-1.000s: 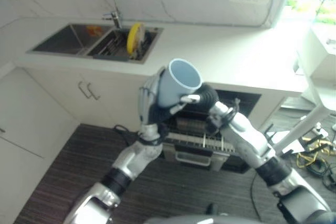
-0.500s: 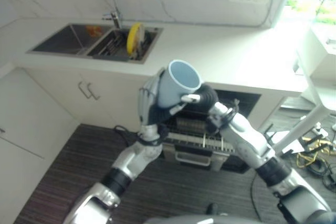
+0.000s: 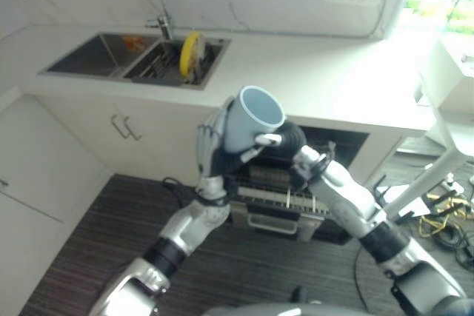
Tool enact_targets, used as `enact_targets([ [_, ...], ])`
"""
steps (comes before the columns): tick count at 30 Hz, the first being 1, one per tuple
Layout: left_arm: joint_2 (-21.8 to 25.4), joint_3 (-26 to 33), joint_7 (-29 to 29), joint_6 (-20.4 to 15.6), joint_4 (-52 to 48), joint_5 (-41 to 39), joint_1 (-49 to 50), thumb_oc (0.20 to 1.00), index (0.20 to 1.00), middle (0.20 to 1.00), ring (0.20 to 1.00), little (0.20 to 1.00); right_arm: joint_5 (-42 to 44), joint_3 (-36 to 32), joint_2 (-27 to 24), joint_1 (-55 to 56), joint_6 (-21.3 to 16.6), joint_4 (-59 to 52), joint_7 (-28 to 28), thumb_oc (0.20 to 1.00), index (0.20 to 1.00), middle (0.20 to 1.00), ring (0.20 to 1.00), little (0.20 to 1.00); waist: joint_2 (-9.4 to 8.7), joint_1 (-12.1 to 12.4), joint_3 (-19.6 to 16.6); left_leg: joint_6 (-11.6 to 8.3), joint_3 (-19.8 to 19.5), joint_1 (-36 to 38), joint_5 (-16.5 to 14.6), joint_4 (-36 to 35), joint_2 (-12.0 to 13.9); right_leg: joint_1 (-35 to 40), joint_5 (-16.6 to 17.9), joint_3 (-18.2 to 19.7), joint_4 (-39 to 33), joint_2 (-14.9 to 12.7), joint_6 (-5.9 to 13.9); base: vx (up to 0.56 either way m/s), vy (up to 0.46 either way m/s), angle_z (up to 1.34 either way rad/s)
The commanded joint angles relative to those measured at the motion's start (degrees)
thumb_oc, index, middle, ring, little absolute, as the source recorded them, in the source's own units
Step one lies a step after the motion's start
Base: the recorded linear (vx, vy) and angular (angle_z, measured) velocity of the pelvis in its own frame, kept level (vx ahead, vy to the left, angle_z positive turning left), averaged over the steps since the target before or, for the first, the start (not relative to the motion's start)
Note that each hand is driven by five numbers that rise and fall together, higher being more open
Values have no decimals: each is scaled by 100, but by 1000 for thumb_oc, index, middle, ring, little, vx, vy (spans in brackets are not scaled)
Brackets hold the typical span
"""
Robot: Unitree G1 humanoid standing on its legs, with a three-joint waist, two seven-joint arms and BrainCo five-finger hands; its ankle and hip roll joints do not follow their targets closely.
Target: Place the dishes in the dishwasher.
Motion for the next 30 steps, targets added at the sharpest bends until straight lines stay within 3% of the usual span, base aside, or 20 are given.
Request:
enact_targets([
  [1,93,-644,-150,-131,187,150,-807,200,200,200,200,200,56,349,627,-830,-211,-165,105,1000,1000,1000,1000,1000,-346,158,-8,345,96,-339,-273,183,-217,379,-1149,558,664,-261,416,0,0,0],
  [18,46,-839,-147,-48,254,241,-849,200,200,200,200,200,126,468,789,-983,-366,-108,-119,1000,1000,1000,1000,1000,-347,213,14,373,70,-339,-287,197,-242,377,-1156,541,688,-264,414,1,0,1],
  [19,43,-853,-147,-31,245,245,-846,200,200,200,200,200,110,474,801,-981,-399,-109,-126,922,922,922,922,922,-345,212,14,374,69,-338,-288,198,-243,375,-1161,544,693,-261,412,0,0,0],
  [20,48,-862,-123,-45,262,266,-842,200,200,200,200,200,110,476,798,-987,-431,-117,-142,589,589,589,589,589,-343,214,18,375,72,-336,-290,197,-242,377,-1159,541,691,-261,411,0,0,0],
  [21,47,-879,-127,-32,256,267,-847,200,200,200,200,200,84,479,816,-989,-454,-127,-163,200,200,200,200,200,-342,219,17,378,71,-337,-296,201,-246,379,-1163,542,691,-260,410,0,0,0],
  [30,37,-952,-111,-10,296,291,-828,200,200,200,200,200,128,460,913,-991,-819,-134,-368,200,200,200,200,200,-325,227,31,397,66,-339,-318,236,-256,382,-1183,550,714,-253,394,0,0,0],
])
